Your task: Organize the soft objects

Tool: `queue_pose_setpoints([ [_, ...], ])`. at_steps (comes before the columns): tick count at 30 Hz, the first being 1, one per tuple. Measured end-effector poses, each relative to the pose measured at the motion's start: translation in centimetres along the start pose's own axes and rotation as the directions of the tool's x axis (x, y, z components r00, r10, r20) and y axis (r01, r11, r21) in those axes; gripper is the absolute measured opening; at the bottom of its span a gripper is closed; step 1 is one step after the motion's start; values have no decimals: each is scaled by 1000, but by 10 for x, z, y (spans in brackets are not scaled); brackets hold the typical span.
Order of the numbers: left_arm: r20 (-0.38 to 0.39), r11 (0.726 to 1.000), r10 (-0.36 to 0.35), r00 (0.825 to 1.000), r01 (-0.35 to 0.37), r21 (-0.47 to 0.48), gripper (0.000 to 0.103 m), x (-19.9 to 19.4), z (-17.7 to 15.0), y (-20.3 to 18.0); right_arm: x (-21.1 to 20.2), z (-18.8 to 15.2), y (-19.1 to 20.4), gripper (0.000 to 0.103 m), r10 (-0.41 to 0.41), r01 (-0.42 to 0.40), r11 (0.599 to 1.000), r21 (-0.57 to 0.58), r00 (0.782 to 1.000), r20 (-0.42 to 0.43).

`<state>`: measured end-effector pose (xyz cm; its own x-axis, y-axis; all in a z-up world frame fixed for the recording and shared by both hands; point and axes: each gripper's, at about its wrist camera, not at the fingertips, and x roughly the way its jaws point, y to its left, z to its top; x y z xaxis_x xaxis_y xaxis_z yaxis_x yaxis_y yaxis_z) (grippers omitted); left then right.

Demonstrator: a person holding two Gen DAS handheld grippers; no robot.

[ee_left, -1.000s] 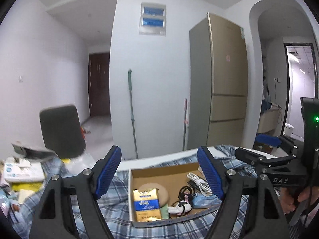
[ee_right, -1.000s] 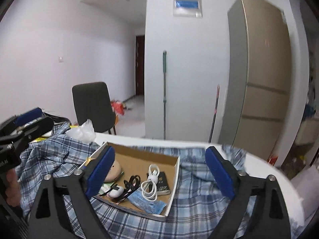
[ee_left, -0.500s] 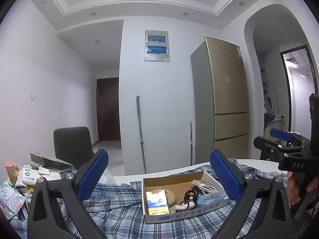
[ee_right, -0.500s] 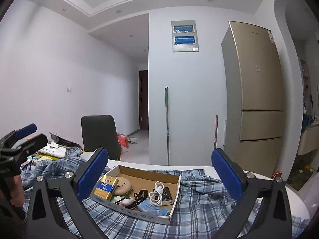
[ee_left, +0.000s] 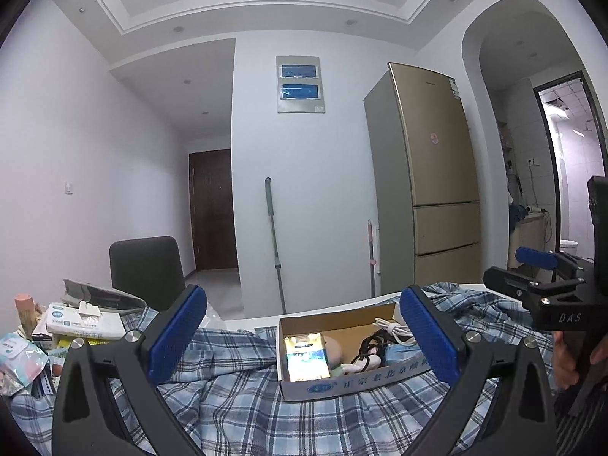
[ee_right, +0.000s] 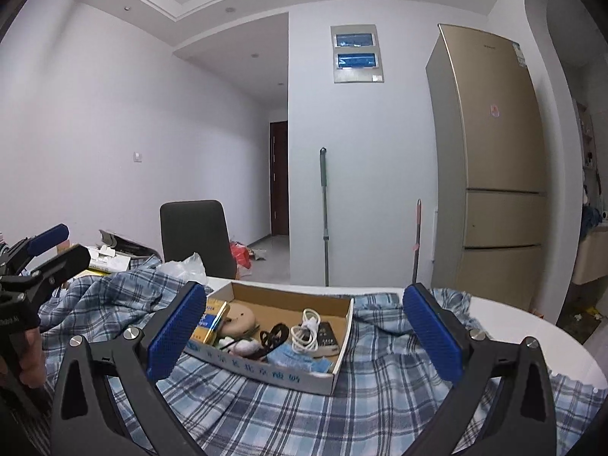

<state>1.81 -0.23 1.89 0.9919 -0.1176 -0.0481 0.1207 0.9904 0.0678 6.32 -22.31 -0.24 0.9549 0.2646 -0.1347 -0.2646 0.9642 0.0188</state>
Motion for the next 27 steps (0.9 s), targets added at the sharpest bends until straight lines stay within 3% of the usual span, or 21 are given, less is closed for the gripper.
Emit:
queue_pose_setpoints([
  [13, -28, 999, 24, 999, -25, -39, 103, 4, -6, 10, -6, 1, -1, 103, -2, 2, 1000, -1, 1000, 21],
  [27, -32, 999, 34, 999, -35, -18, 103, 5, -8, 6, -7, 1, -2, 103, -3, 3, 1000, 1, 1000, 26],
])
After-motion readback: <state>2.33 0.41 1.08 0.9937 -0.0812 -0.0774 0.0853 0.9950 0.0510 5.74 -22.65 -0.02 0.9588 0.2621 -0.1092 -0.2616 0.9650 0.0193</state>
